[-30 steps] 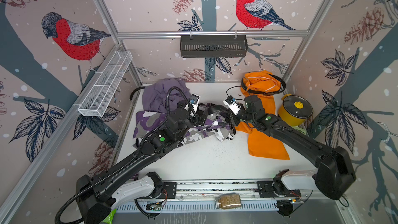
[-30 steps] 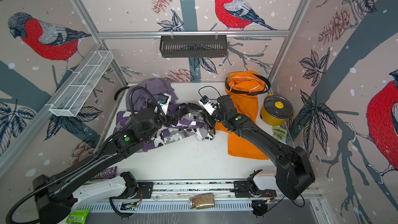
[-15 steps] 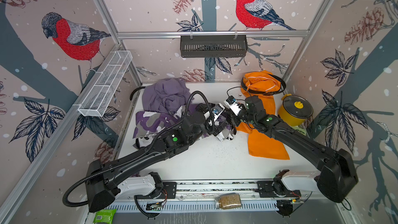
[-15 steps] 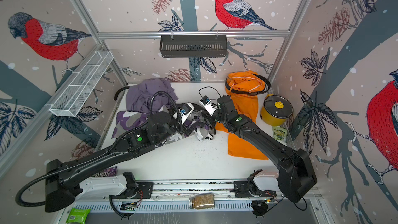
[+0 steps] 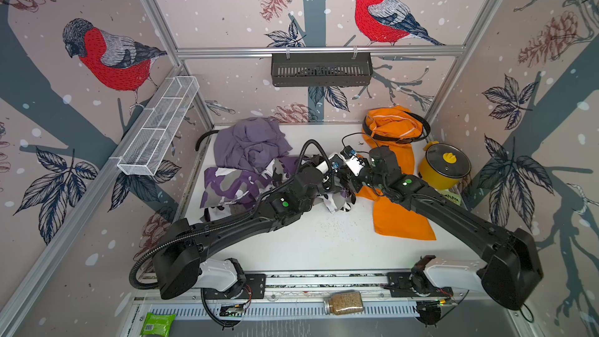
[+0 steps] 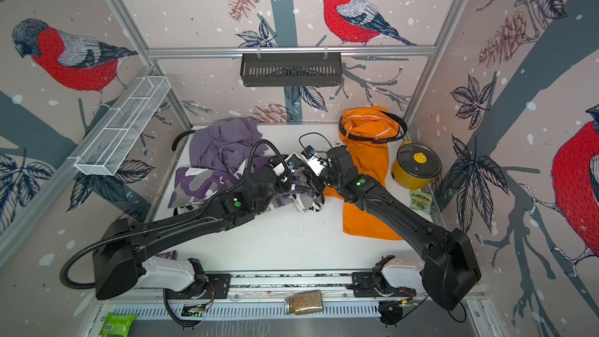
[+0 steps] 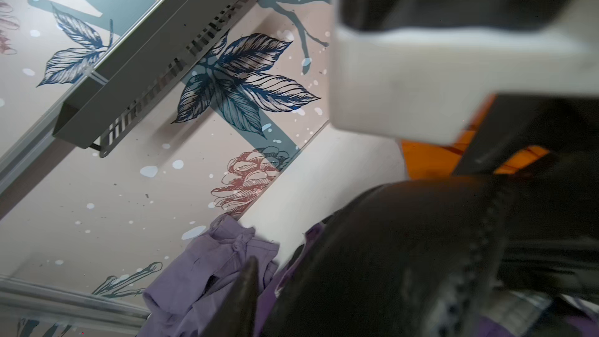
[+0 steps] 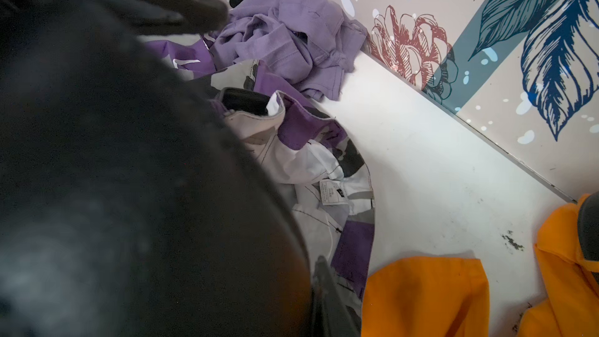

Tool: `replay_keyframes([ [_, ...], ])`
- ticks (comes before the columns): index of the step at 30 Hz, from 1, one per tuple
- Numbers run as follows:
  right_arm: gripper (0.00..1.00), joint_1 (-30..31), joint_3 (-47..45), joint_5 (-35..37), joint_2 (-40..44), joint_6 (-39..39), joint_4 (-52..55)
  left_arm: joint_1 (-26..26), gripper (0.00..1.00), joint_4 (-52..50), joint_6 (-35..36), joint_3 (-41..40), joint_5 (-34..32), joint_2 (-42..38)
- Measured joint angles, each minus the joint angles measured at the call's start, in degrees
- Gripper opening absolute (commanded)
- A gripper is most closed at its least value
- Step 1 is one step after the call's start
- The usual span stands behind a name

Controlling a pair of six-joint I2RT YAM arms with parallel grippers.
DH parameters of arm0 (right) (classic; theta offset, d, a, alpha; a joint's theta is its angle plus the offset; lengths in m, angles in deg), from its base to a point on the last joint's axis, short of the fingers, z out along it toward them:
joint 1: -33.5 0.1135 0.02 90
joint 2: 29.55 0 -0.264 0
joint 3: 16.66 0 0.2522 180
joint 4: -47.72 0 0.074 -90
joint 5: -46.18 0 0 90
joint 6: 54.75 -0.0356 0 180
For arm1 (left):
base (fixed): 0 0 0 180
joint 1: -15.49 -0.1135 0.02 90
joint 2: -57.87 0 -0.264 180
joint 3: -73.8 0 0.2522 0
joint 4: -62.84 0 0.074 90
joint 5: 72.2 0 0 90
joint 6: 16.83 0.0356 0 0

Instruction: Remove the belt from the trousers

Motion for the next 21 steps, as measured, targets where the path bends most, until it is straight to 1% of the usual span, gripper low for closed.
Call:
replay_keyframes([
  [1, 0.20, 0.13, -0.31, -0.42, 0.20, 0.02, -0.39, -0.66, 0.00, 1.53, -0.57, -0.85, 0.17, -0.39],
  [2, 0.44, 0.48, -0.70, -1.66, 0.52, -0.02, -1.25, -1.38, 0.00, 2.43, -1.07, -2.10, 0.74, -1.05],
  [3, 0.62, 0.61, -1.29, -2.16, 1.14, -0.02, -1.77, -2.12, 0.00, 3.34, -1.88, -3.61, 1.66, -2.01],
  [4, 0.76, 0.50, -2.08, -2.64, 2.10, 0.02, -1.81, -2.93, 0.00, 4.44, -2.73, -5.31, 2.60, -3.23],
  [5, 0.86, 0.39, -3.04, -2.82, 3.19, 0.02, -2.12, -3.69, 0.00, 5.73, -3.56, -7.02, 3.56, -4.44],
  [7, 0.98, 0.35, -5.07, -4.04, 5.29, 0.28, -3.52, -4.48, 0.00, 7.61, -4.61, -10.05, 6.12, -6.71],
  [8, 0.99, 0.28, -6.25, -4.61, 6.51, 0.42, -4.24, -4.63, 0.00, 8.33, -5.07, -11.28, 7.34, -7.69],
  [11, 0.99, -0.04, -9.20, -5.92, 9.20, 2.38, -4.46, -5.75, 0.00, 11.85, -6.36, -14.38, 7.56, -10.60],
  [13, 0.99, -0.17, -10.60, -7.06, 9.94, 3.26, -5.07, -5.97, 0.00, 12.85, -6.75, -14.82, 8.00, -11.26],
  [17, 0.99, 1.22, -10.91, -7.32, 9.20, 4.35, -7.52, -6.03, 0.00, 13.07, -8.00, -13.90, 9.79, -10.80],
  [21, 0.99, 3.08, -10.67, -5.42, 7.21, 4.72, -10.21, -6.08, 0.00, 12.98, -8.59, -13.05, 10.14, -10.27],
])
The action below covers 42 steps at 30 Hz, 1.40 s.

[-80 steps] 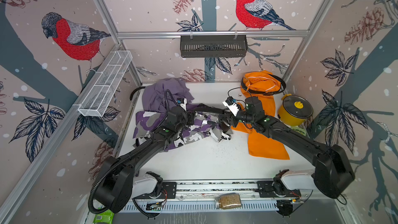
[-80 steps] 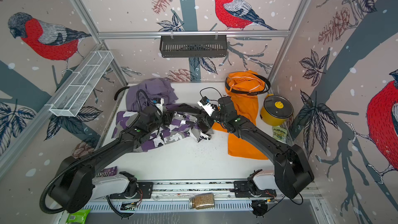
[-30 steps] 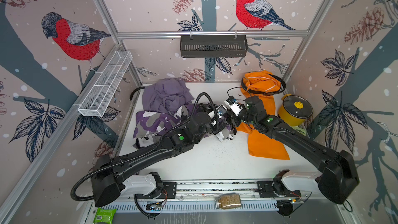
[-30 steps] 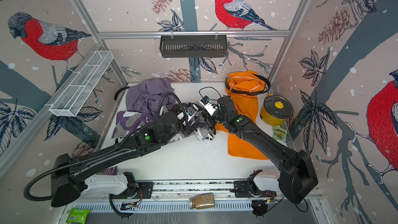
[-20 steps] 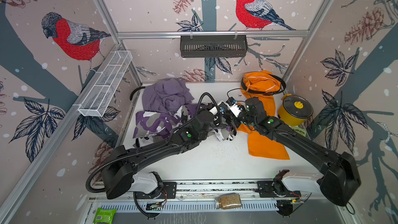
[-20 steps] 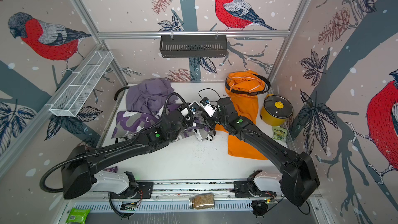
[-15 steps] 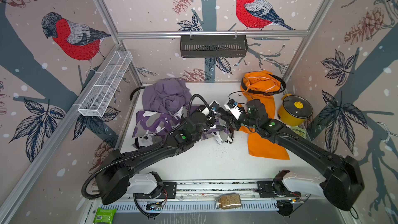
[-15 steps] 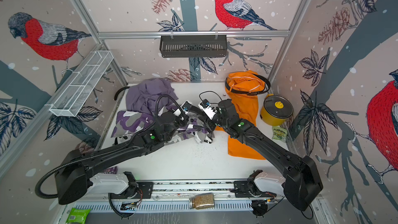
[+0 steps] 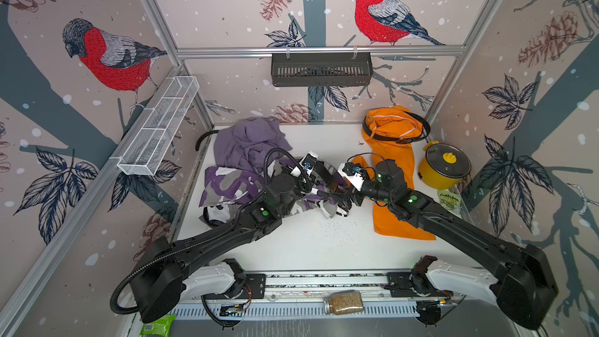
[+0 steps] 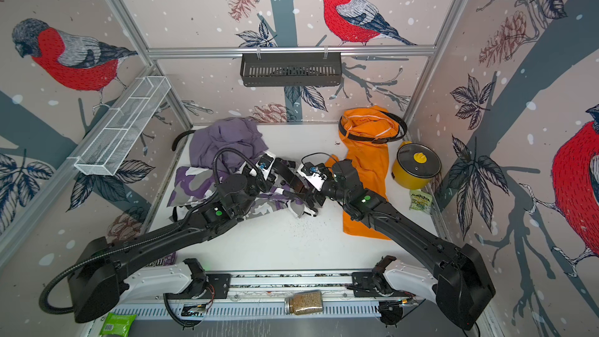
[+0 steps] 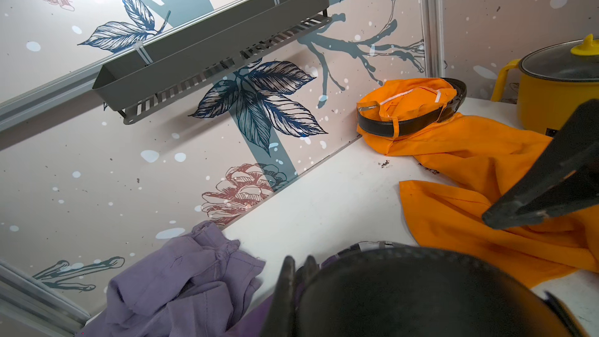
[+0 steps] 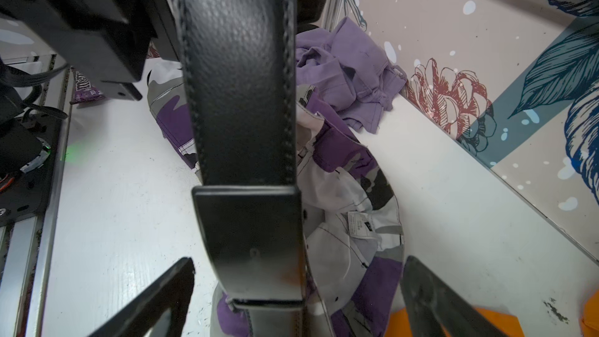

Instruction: Remove the belt from the trousers

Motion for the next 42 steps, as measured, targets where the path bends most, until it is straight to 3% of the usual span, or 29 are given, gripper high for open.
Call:
replay_keyframes([
  [11, 0.99, 5.44, -0.44, 6.40, -4.20, -2.16, -10.34, 0.00, 0.00, -1.75, -2.14, 1.68, -0.24, 1.22],
  [22, 0.68, 7.56, -1.70, 9.20, -5.88, -6.40, -15.02, -0.02, 0.00, -2.51, -2.58, 2.12, -1.51, 1.88],
  [26, 0.46, 7.56, -1.70, 9.57, -5.88, -7.50, -15.34, -0.35, 0.00, -2.51, -2.64, 2.14, -1.66, 1.88],
  [30, 0.44, 7.65, -1.77, 9.33, -5.88, -7.48, -15.43, -0.66, 0.00, -2.54, -3.15, 2.14, -1.88, 1.86],
  [42, 0.05, 7.50, -2.03, 9.35, -5.86, -7.54, -16.31, -3.06, 0.00, -4.74, -5.75, 2.12, -1.51, 1.88],
])
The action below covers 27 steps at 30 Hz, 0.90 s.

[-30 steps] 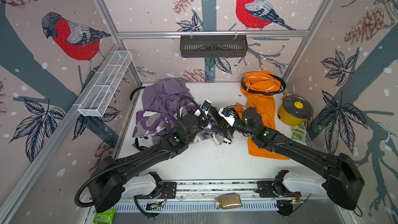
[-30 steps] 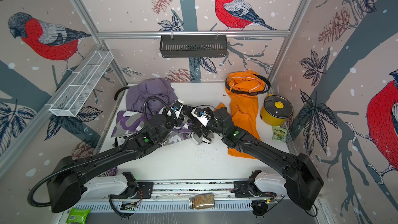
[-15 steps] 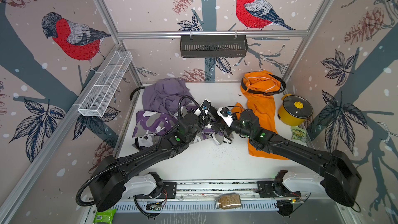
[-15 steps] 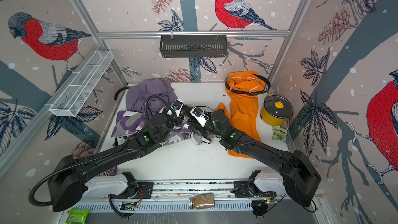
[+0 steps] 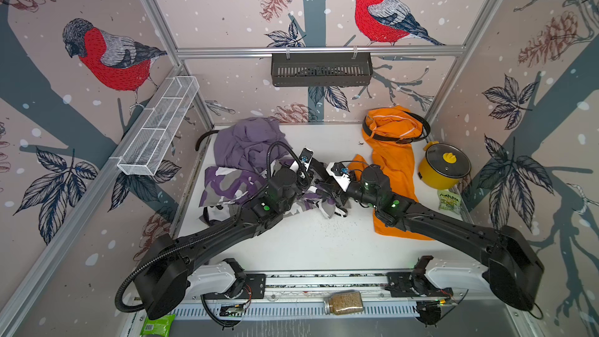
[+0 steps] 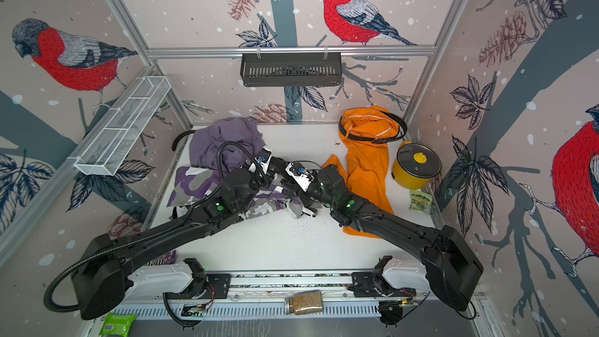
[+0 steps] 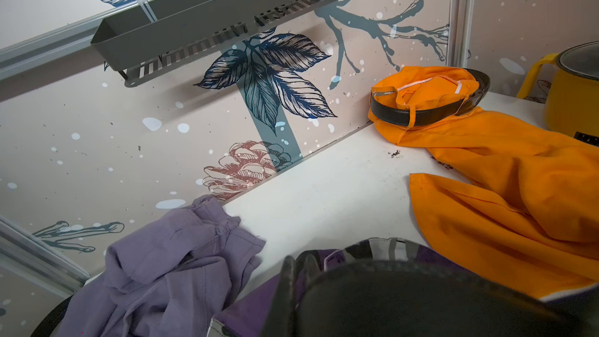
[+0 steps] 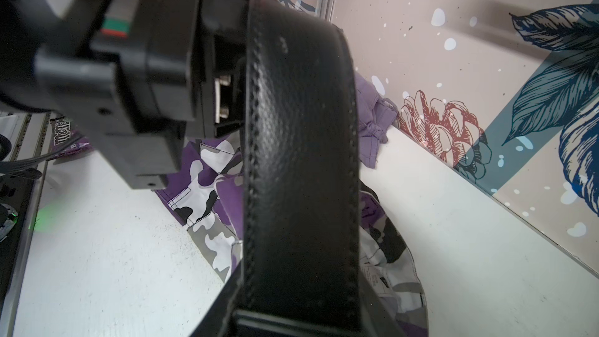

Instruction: Remove the belt from the trousers

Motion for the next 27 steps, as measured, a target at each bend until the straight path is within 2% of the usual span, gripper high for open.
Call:
replay_keyframes([
  [8, 0.01, -1.38, -0.98, -1.44, 2.38, -0.39, -1.90, -4.31, 0.00, -3.96, -4.63, 0.00, 4.83, -0.04],
  [20, 0.01, -4.02, -0.35, -4.15, 3.02, -1.27, 3.15, -6.54, 0.00, -7.96, -10.01, 0.63, 4.74, 0.04],
  [27, 0.00, -7.32, -1.09, -7.61, 4.74, -1.49, 3.74, -13.64, 0.00, -12.02, -15.50, 0.68, 8.24, -2.25],
])
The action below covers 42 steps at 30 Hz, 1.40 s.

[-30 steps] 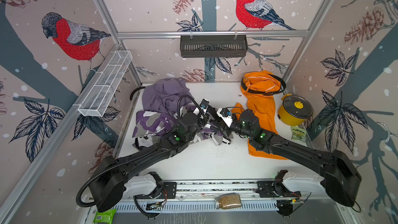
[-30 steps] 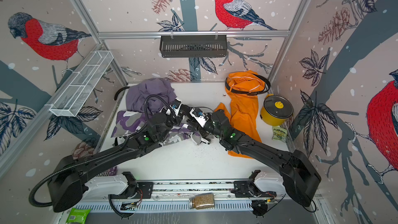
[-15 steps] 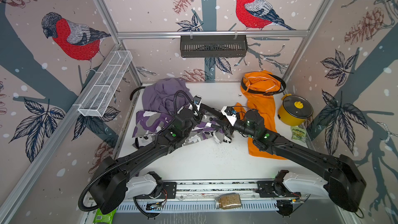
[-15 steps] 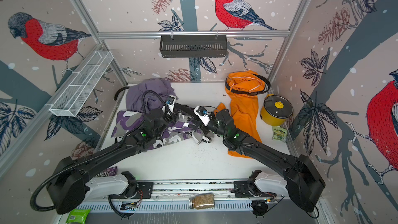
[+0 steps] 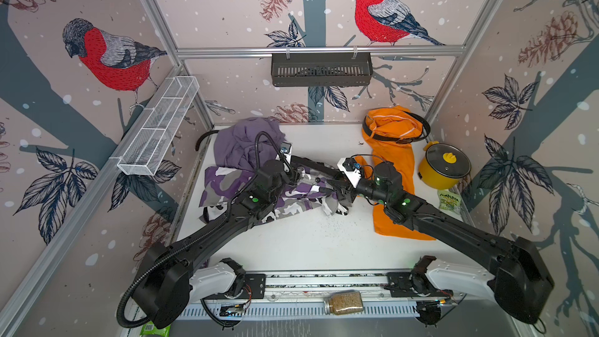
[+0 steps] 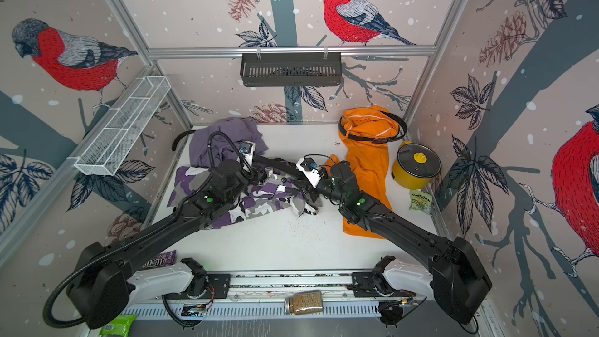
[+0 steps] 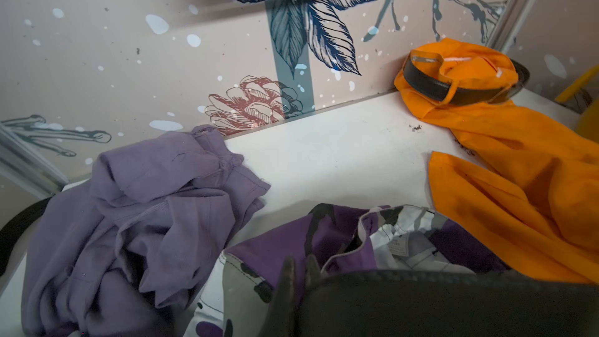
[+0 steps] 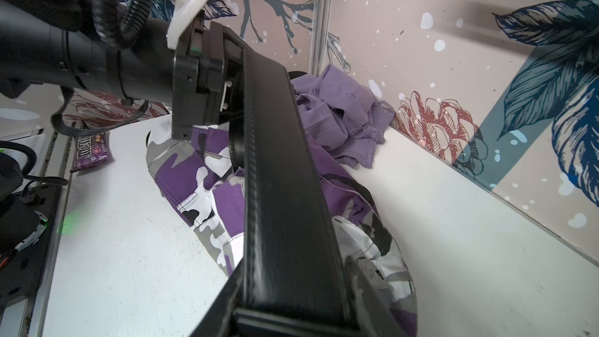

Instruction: Remove the belt from the trousers

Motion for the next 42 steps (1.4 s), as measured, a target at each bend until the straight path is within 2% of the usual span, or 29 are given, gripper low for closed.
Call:
replay_keyframes([
  [9, 0.00, -0.94, -0.76, -3.69, 0.33, -0.35, -0.26, -14.16, 0.00, -2.56, -14.38, -2.27, 13.73, -4.22],
  [12, 0.00, -1.66, -1.40, -3.13, 0.48, -0.42, 2.10, -19.26, 0.00, -3.41, -19.39, -3.26, 13.81, -4.96],
  [16, 0.00, -3.13, -2.27, 0.46, 0.55, -1.62, 6.56, -24.57, 0.00, -3.63, -26.95, -4.20, 9.25, -5.09],
  [21, 0.00, -3.80, -2.47, 0.55, 0.92, -1.70, 7.48, -25.62, 0.00, -4.15, -30.18, -4.31, 10.82, -5.25],
  [28, 0.00, -4.24, -1.33, 1.99, 0.44, -1.81, 9.42, -22.51, 0.01, -3.69, -25.66, 0.42, 13.29, -1.46],
  [29, 0.00, -4.31, -0.90, 2.25, 0.26, -1.81, 9.81, -21.90, 0.13, -3.76, -25.22, 1.25, 13.29, -0.28],
  [31, 0.00, -4.37, 0.52, 3.02, -0.17, -1.81, 10.91, -20.57, 0.58, -4.07, -22.88, 3.85, 14.38, 2.89],
  [33, 0.00, -4.50, 2.29, 3.69, -0.66, -1.81, 12.24, -19.45, 0.79, -4.61, -21.75, 6.80, 16.04, 6.03],
  [34, 0.00, -4.66, 3.43, 3.98, -0.96, -1.84, 13.20, -18.84, 0.86, -5.51, -20.70, 8.74, 16.87, 7.74],
  [37, 0.00, -5.35, 7.19, 5.03, -2.03, -2.29, 16.20, -17.46, 0.98, -8.33, -18.34, 14.45, 17.94, 11.54],
  [42, 0.00, -6.93, 13.14, 6.73, -3.74, -3.56, 20.83, -16.87, 1.00, -9.70, -15.13, 20.20, 20.37, 12.37],
])
